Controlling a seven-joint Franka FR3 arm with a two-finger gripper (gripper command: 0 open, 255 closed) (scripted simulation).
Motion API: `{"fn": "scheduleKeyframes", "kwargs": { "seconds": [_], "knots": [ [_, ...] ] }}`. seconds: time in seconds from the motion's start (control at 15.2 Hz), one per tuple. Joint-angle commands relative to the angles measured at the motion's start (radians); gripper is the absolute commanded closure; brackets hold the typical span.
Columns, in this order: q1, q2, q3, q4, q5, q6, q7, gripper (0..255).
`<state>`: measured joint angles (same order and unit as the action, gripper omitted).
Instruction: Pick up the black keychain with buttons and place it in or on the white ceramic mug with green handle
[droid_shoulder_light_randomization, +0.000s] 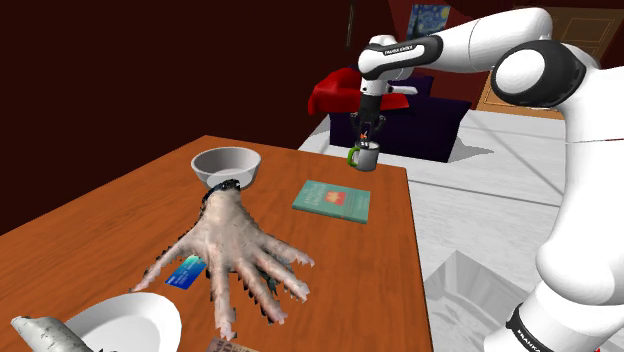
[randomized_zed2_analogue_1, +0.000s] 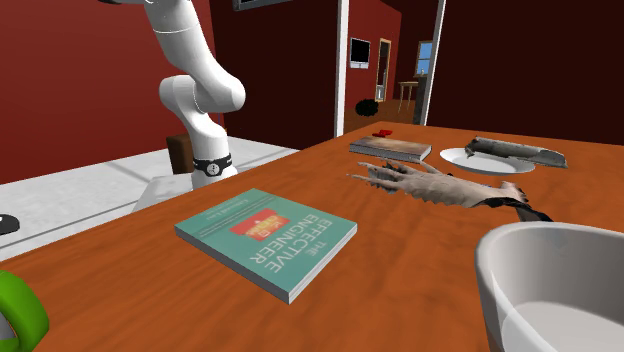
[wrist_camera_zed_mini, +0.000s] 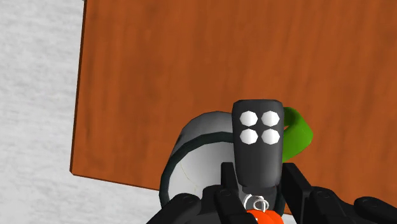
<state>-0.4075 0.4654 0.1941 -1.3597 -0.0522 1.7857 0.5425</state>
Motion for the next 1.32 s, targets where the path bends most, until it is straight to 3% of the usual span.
{"fn": "scheduleKeyframes", "kwargs": {
  "seconds": [0.0, 0.53, 0.59, 0.92, 1.25],
  "knots": [
    [0.0, 0.004, 0.0, -0.018, -0.001, 0.023, 0.001, 255],
    [0.0, 0.005, -0.001, -0.028, -0.001, 0.034, 0.001, 255],
    [0.0, 0.005, -0.001, -0.028, -0.001, 0.034, 0.001, 0],
    [0.0, 0.005, -0.001, -0.028, -0.001, 0.034, 0.001, 0],
    [0.004, 0.011, 0.0, 0.108, -0.001, -0.096, -0.001, 0]
  ]
}}
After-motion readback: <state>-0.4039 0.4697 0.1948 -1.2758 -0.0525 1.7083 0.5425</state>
